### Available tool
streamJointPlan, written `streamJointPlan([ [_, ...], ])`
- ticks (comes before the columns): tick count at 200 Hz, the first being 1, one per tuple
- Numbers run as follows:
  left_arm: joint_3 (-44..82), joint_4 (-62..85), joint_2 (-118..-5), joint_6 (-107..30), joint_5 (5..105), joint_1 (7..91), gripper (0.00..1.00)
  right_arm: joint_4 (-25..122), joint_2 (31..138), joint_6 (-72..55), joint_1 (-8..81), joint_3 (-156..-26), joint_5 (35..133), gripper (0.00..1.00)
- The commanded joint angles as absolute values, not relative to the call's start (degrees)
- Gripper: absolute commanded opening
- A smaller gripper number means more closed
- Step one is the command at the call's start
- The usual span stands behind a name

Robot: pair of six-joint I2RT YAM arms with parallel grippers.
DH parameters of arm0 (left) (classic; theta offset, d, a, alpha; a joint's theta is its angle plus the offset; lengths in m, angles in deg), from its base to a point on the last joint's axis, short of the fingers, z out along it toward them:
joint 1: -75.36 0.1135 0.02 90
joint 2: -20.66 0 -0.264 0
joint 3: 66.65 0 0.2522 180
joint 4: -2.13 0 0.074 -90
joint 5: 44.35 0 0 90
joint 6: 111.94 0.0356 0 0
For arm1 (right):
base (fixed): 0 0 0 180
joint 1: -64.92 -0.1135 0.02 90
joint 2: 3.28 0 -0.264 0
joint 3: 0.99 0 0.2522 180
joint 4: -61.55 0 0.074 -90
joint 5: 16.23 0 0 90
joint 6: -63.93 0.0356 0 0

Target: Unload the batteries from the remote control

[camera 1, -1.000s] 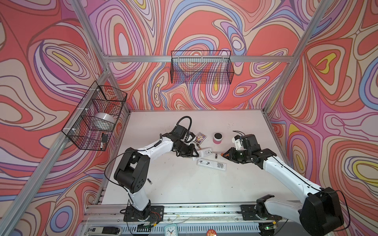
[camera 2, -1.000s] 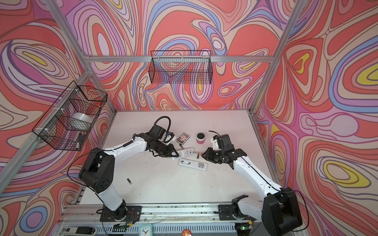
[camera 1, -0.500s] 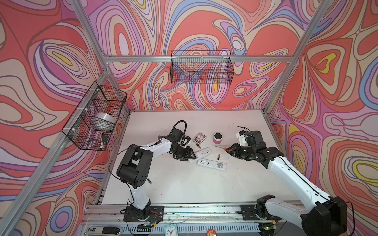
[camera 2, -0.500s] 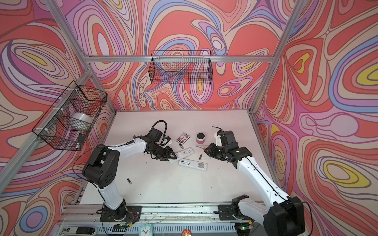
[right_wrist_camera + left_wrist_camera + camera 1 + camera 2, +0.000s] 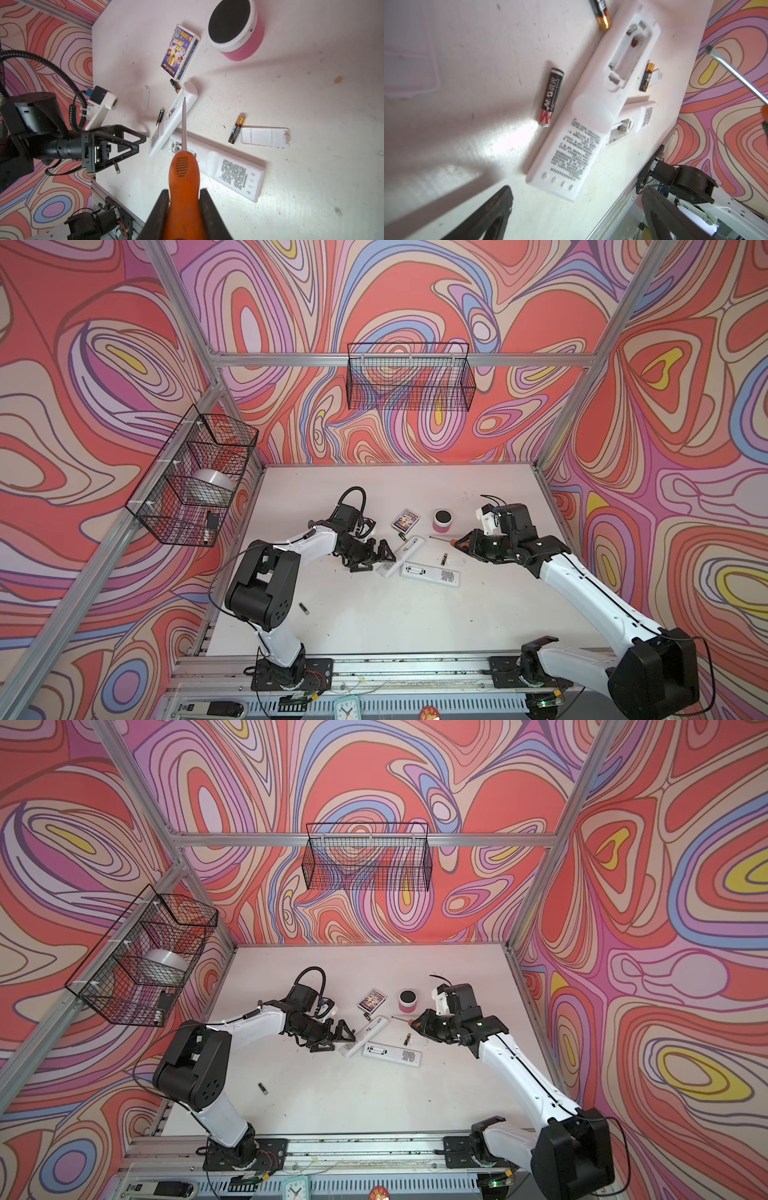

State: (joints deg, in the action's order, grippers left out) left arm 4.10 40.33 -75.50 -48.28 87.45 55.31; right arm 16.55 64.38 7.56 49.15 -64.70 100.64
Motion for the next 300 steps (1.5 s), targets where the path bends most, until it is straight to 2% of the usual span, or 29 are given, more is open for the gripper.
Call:
streamJointPlan([
  [1,4.93,39.87,-68.34,-51.27,86.28,56.46,1.0,20.98,64.65,8.49,49.36,-67.06,106.0,0.06],
  [22,4.55,31.71,-64.25,-58.85,90.36,56.85,1.0,24.84,65.7,10.57,49.36,-67.96,108.96,0.06],
  [42,2.28,15.55,-64.68,-73.02,96.63,56.9,1.0,29.25,67.39,13.22,49.36,-69.29,112.17,0.06],
  [67,-6.45,-22.27,-67.85,-102.64,95.88,56.79,1.0,34.68,68.26,16.62,49.27,-70.85,113.66,0.06],
  [82,-7.8,-35.72,-70.95,-112.29,93.86,55.96,1.0,36.44,69.14,18.14,49.27,-71.89,114.51,0.06],
  [179,1.01,-38.13,-78.13,-111.32,84.39,47.77,1.0,38.92,71.37,19.49,48.75,-72.84,118.49,0.06],
  [204,2.1,-40.08,-79.83,-111.41,83.97,47.06,0.75,38.92,71.34,19.11,48.75,-72.29,118.61,0.06],
  [221,3.07,-40.99,-80.85,-111.61,84.66,46.83,0.49,39.38,71.21,19.41,48.69,-71.5,118.77,0.06],
  [239,2.95,-41.68,-81.37,-112.2,84.08,46.74,0.38,40.33,70.84,19.87,48.66,-70.38,118.84,0.06],
  [255,2.42,-42.43,-81.3,-112.02,83.54,46.71,0.35,40.78,70.48,20.34,48.57,-69.45,118.73,0.06],
  [267,2.35,-42.54,-81.41,-112.09,83.77,46.71,0.25,40.69,70.05,20.37,48.48,-68.9,118.38,0.06],
  [278,2.48,-43.48,-81.78,-112.52,84.38,46.71,0.21,40.79,69.6,20.35,48.48,-68.36,118.08,0.07],
  [292,1.88,-44.45,-81.99,-113.28,83.96,46.7,0.08,41.06,69.44,20.58,48.48,-67.81,117.98,0.07],
  [300,1.41,-45.35,-82.08,-113.77,83.52,46.7,0.04,41.18,69.4,20.72,48.4,-67.66,117.96,0.07],
])
